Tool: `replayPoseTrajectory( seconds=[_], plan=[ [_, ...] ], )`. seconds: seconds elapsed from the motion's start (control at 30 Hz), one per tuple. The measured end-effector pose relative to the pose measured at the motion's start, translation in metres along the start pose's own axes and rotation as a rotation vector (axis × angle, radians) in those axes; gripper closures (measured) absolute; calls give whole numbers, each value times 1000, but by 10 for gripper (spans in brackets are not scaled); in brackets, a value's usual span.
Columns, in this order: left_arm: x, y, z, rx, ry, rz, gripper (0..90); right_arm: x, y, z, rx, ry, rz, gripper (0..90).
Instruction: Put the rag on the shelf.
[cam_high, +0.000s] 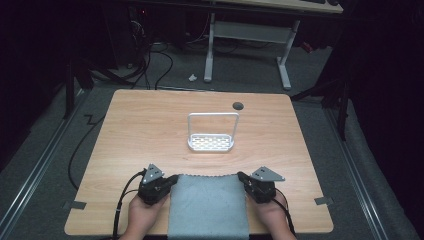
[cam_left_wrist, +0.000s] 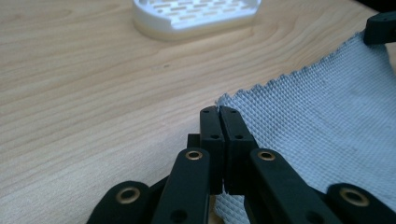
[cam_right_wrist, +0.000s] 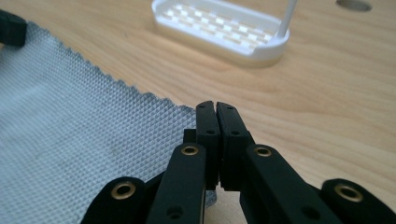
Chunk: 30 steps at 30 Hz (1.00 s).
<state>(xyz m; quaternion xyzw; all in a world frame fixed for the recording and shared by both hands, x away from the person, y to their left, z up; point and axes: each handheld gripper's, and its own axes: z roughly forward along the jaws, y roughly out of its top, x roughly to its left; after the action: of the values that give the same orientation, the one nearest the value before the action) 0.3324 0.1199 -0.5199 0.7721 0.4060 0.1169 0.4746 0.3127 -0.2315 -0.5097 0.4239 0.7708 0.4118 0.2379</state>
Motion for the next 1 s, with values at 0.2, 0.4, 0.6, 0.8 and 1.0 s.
replayPoseTrajectory(
  seconds=[0.2, 0.4, 0.6, 0.8, 1.0],
  plan=[
    [-10, 11, -12, -75, 4, 49, 885, 0, 8, -16, -96, -15, 2, 896],
    [-10, 18, -21, -126, 13, 50, 886, 3, 18, -26, -152, -22, -2, 896],
    [-10, 28, -28, -169, 15, 68, 887, 9, 34, -31, -197, -28, -55, 896],
    [-12, 47, -36, -234, 29, 89, 888, 6, 48, -37, -230, -41, -65, 897],
    [-17, 71, -42, -294, 34, 127, 888, 0, 64, -46, -284, -69, -63, 900]
  ],
)
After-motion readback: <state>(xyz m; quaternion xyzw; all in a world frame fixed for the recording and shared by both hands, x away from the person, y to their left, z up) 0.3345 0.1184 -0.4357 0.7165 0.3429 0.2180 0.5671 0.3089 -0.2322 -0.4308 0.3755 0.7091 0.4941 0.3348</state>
